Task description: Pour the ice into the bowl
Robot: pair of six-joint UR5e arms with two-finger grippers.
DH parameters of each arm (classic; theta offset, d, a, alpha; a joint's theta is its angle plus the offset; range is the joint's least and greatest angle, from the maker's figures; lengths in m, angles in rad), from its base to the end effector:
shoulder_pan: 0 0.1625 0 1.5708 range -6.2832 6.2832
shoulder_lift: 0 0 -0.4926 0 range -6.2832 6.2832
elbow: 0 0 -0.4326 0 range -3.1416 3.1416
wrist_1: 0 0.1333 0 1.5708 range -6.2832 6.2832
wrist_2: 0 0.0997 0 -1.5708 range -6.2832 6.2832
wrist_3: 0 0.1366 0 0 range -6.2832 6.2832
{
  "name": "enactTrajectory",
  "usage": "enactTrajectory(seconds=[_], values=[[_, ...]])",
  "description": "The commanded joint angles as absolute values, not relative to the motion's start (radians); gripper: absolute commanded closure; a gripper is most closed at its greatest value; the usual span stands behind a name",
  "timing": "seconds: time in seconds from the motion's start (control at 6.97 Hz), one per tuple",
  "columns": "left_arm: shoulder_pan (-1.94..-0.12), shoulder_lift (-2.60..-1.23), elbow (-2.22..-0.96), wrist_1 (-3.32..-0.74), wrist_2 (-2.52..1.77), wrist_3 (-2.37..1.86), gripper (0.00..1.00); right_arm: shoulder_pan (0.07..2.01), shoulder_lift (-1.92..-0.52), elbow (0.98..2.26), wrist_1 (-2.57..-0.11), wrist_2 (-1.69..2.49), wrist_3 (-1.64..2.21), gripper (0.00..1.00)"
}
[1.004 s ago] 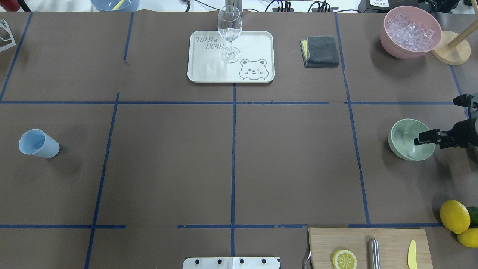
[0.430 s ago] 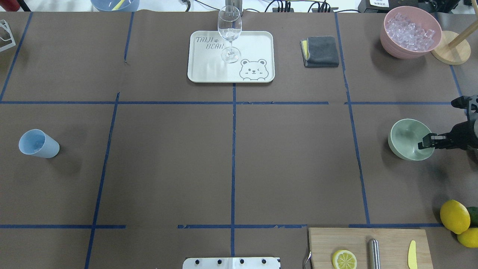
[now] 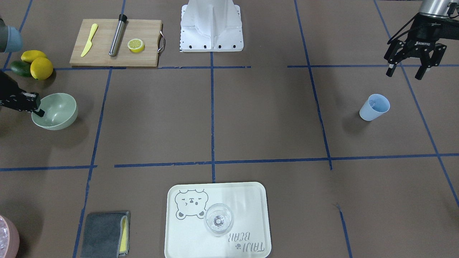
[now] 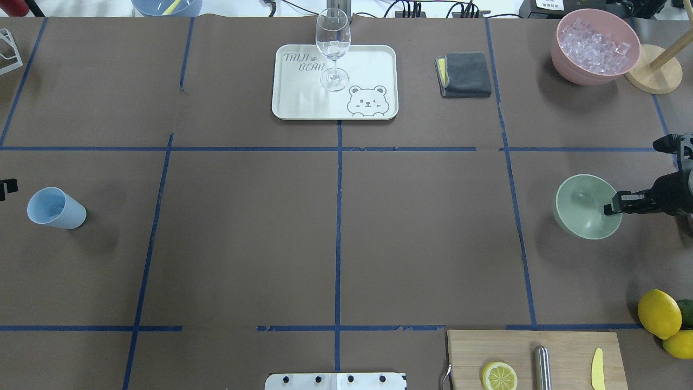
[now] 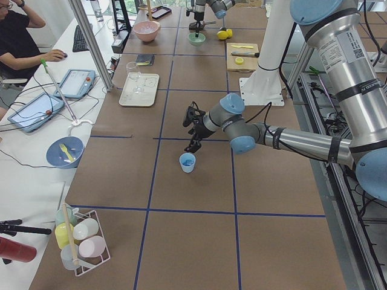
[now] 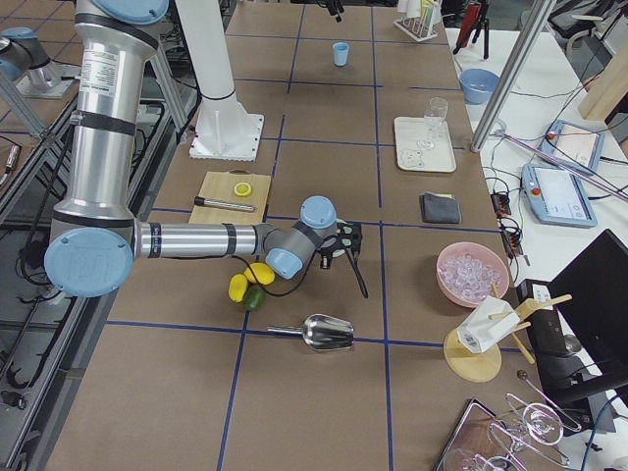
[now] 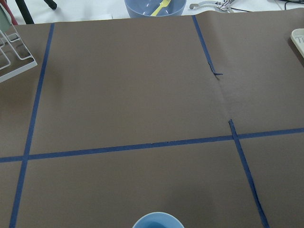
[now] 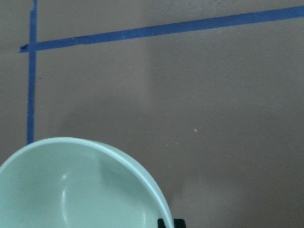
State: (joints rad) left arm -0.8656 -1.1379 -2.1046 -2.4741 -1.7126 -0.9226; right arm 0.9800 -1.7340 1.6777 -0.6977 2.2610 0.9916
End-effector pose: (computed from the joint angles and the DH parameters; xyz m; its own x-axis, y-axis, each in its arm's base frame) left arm 0.1669 -0.3719 0.5545 0.6858 0.1164 -0.7184 0.3293 0.8307 0.4489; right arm -0.2383 -0.4385 0.6723 0.5282 0.0297 0.8486 -0.1109 0.9932 0.0342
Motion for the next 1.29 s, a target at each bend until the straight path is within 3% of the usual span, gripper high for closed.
enactTrajectory(seconds=[0.0, 0.43, 0.86, 1.15], values=[[-0.755, -1.082, -2.105, -2.541, -1.599, -0.998, 0.0, 0.977, -1.647, 1.747, -0.768, 2.344, 1.099, 1.0], [-0.634, -1.006, -2.08, -2.648, -1.392, -1.087, 0.0, 0.785, -1.291, 1.787, -1.084, 2.286, 1.344, 1.0], [-0.45, -1.09, -1.846, -2.816, -1.12, -1.221, 0.0, 0.518, -0.964, 1.761, -1.401, 2.05, 1.501, 1.0], [-0.399, -1.156, -1.76, -2.819, -1.005, -1.253, 0.0, 0.457, -0.782, 1.581, -1.41, 1.991, 1.542, 1.0]])
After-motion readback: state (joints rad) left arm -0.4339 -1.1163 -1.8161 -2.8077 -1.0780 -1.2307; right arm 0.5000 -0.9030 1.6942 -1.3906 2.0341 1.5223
